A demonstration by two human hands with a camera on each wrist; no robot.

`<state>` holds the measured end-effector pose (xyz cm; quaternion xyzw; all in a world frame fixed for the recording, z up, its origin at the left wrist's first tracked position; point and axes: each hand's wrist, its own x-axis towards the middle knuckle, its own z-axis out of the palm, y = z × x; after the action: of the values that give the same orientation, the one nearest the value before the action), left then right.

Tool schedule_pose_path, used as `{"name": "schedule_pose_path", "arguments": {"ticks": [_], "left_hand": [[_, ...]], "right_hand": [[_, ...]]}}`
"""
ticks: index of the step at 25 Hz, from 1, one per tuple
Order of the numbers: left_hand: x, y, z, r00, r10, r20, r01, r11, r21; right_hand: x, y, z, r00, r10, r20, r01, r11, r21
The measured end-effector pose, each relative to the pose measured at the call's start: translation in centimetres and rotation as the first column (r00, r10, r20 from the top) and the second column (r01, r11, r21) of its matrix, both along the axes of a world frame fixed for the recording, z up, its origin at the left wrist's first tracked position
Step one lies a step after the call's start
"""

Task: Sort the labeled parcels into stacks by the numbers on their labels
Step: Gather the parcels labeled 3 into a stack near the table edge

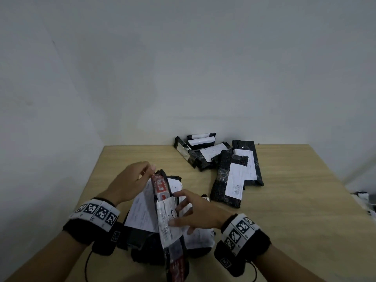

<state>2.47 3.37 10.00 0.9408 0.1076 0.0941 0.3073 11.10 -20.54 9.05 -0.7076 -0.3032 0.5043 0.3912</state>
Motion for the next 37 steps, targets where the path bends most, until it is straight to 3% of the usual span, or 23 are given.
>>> {"name": "schedule_pose_path", "arguments": {"ticks": [3, 7, 10, 13, 15, 17, 19, 21, 25, 29, 35, 37], "left_hand": [[-0.7, -0.1, -1.3, 0.984, -0.060, -0.170, 0.054, 0.998, -0.038], [-1.6, 0.0, -2.7, 0.966, -0.053, -0.253, 0.020, 0.991, -0.129], [-1.9, 0.3, -2.7, 0.929, 0.080, -0.362, -0.172, 0.958, -0.231], [-1.4, 0.6, -2.3, 0.883, 0.137, -0.449, -0.297, 0.903, -0.309], [-1.1, 0.4, -2.0, 0.870, 0.147, -0.471, -0.336, 0.875, -0.348], [-1.2, 0.3, -2.2, 0.853, 0.152, -0.498, -0.373, 0.846, -0.381], [-1.3, 0.2, -2.2, 0.831, 0.159, -0.532, -0.414, 0.817, -0.402], [-1.3, 0.3, -2.0, 0.811, 0.148, -0.566, -0.439, 0.793, -0.422], [-0.9, -0.1, -1.7, 0.764, 0.080, -0.641, -0.449, 0.779, -0.438], [-0.8, -1.1, -2.1, 0.736, 0.043, -0.676, -0.444, 0.784, -0.434], [-1.6, -4.4, -3.5, 0.702, 0.029, -0.712, -0.479, 0.759, -0.441], [-1.8, -5.2, -3.7, 0.686, 0.048, -0.726, -0.511, 0.742, -0.434]], "right_hand": [[-0.9, 0.1, -1.5, 0.998, -0.036, 0.047, 0.038, 0.998, -0.041], [-0.9, -0.7, -3.4, 0.987, -0.125, 0.097, 0.126, 0.992, -0.001], [0.8, -1.2, -2.7, 0.954, -0.285, -0.096, 0.293, 0.952, 0.085], [2.5, -0.6, -0.7, 0.841, -0.415, -0.347, 0.488, 0.859, 0.155], [2.8, 0.4, 0.3, 0.794, -0.438, -0.422, 0.547, 0.818, 0.178], [2.2, 1.7, 0.6, 0.825, -0.424, -0.373, 0.508, 0.846, 0.160], [1.2, 2.3, 0.1, 0.933, -0.344, -0.107, 0.355, 0.927, 0.117], [0.1, 2.1, -0.5, 0.965, -0.224, 0.135, 0.220, 0.974, 0.047], [-0.6, 1.5, -0.9, 0.964, -0.267, -0.001, 0.267, 0.964, -0.014], [-0.6, 0.7, -1.0, 0.969, -0.245, -0.013, 0.245, 0.969, -0.038], [0.7, -1.3, -1.2, 0.887, -0.416, -0.202, 0.437, 0.897, 0.072], [0.9, -2.0, -0.9, 0.926, -0.347, -0.146, 0.359, 0.931, 0.061]]}}
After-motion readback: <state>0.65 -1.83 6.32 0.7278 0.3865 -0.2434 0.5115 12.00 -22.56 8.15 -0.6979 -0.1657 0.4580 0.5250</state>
